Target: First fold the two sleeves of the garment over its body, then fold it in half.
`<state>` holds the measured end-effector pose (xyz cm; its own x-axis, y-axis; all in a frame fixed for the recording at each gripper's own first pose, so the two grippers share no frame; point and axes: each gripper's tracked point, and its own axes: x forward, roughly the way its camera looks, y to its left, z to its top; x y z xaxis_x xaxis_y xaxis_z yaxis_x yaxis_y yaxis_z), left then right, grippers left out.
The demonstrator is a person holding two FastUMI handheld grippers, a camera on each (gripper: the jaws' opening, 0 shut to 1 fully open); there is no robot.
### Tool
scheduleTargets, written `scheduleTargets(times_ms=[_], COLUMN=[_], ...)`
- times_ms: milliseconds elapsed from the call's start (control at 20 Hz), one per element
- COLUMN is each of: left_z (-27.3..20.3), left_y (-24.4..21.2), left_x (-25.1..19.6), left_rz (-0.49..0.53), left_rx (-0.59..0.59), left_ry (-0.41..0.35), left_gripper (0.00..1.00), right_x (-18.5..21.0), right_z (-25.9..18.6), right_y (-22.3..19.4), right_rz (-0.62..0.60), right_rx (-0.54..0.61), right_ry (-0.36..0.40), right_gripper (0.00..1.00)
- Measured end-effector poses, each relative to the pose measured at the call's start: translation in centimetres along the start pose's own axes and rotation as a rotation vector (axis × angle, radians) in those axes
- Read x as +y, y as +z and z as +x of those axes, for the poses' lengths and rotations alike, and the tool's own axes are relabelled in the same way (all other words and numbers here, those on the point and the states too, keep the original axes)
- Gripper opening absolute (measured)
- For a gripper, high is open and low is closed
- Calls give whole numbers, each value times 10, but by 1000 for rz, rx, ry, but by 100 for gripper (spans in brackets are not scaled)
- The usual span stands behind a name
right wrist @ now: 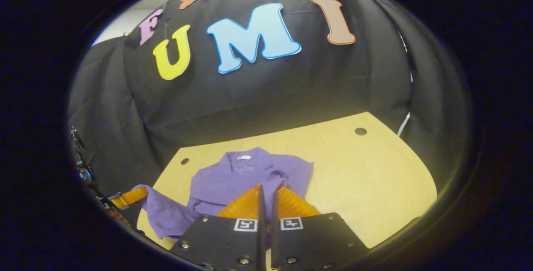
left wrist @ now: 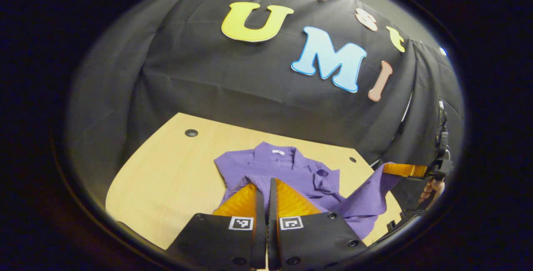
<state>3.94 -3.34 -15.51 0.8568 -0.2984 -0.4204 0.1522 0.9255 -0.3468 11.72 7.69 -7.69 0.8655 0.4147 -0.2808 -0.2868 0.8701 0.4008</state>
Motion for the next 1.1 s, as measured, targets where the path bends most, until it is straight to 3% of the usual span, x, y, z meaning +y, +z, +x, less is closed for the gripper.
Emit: scheduleTargets(times_ms=[650, 1100], left_z=[173, 253], left_y=[64, 65], left_x=[35, 55], left_rz=[-31, 17], left_rx=[-48, -71], left_ry=[120, 207], left_gripper=[8, 8], right_x=[-30, -57], right_z=[139, 216], right_y=[47, 46], right_rz=[58, 29], right_rx=[35, 45], right_ry=[50, -5], right_gripper=[5, 5])
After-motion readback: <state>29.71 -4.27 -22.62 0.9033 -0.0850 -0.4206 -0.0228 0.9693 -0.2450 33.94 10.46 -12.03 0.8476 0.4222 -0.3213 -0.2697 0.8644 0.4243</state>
